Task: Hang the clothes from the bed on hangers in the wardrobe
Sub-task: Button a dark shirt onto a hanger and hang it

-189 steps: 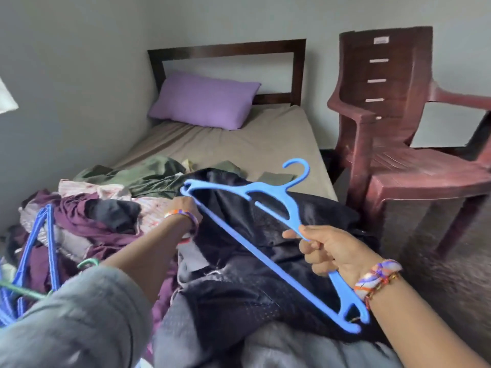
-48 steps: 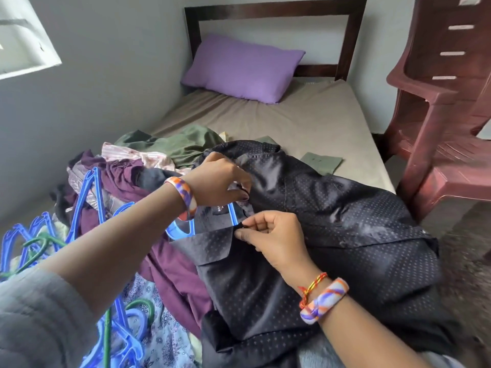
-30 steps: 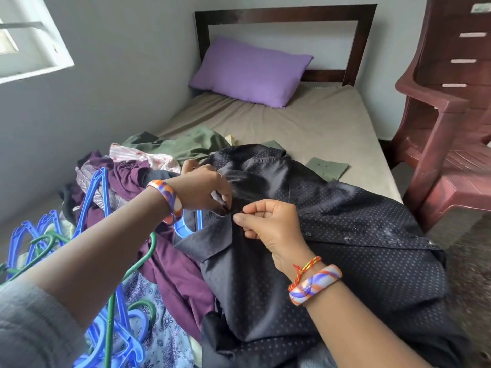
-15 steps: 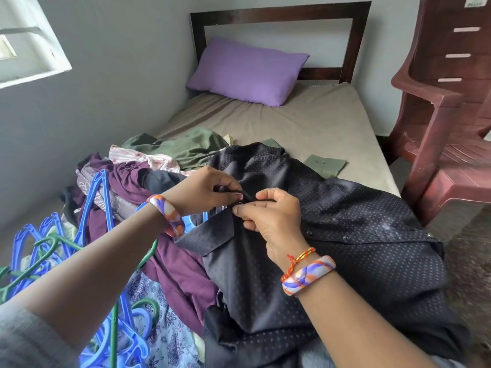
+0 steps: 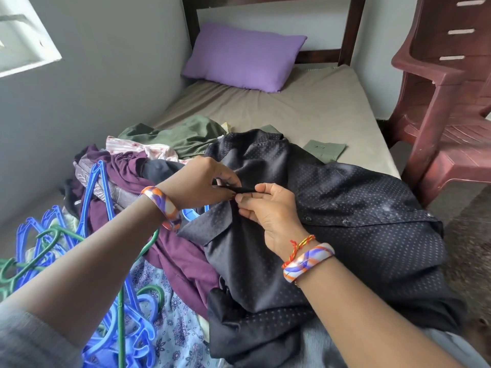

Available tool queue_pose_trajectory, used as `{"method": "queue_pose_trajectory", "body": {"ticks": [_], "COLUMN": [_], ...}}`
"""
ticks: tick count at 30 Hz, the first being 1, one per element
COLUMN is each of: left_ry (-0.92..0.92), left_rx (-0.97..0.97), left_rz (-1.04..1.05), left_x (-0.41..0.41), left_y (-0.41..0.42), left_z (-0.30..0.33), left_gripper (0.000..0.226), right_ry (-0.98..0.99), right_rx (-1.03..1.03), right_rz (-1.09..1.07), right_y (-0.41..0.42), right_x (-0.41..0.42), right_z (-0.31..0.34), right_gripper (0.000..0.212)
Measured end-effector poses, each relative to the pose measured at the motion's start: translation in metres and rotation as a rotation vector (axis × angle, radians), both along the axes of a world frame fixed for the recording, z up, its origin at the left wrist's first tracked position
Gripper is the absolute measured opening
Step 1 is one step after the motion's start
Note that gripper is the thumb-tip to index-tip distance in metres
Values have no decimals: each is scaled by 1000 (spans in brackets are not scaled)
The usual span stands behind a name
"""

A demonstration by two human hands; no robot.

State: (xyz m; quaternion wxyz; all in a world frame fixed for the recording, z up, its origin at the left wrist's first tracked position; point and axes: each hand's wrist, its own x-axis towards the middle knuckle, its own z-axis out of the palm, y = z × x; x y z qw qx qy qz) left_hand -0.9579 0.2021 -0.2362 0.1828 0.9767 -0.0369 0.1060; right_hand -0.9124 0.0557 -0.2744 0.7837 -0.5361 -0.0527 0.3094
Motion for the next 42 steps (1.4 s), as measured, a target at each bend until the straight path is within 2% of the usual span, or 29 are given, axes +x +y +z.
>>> {"method": "queue_pose_trajectory", "body": {"ticks": [4,7,12,14,17,18,20,23,30,33,35,38,42], "left_ry": [-48,-144,-325,-353,-356,-358,-356,-358,-404,-444,-455,-421,-259], "left_rx": [173,243,375,399,441,447,446,447,500,527,528,466,305], "left_rz": [-21,12,89,117,123,114,104,126,244,217,179,171,72], "left_x": [-1,-3,-3,-3,-2,-2,-2,-4,0,7,12,18,20], "left_y": [-8,-15,-19,-19,-17,-17,-16,-15,-23,-26,-29,-33,-33], "left_z": [-1,-7,-25,-30,-33,-33,-34,-36,-35,-27,-19,-4,20], "left_gripper": [14,24,26,26,27,27,29,29,28,26,24,23,26], "right_ry": [77,100,45,-82,-536,-650,-739,-747,-815,-847,-793,-609,-670], "right_rx": [-8,-11,-20,-93,-297,-332,-350,-327,-349,-355,-314,-171,-169], "right_rz": [-12,-8,73,47,-123,-120,-23,73,48,100,163,232,246], "right_y": [2,3,-5,-9,-11,-10,-7,-3,-5,-8,-11,-17,-21], "right_x": [0,3,6,8,19,21,22,22,23,29,39,53,60], "right_z": [-2,-2,3,3,-4,-5,-6,-11,-11,-2,7,22,25], "right_gripper": [34,30,25,23,23,23,27,30,27,28,27,20,18]}}
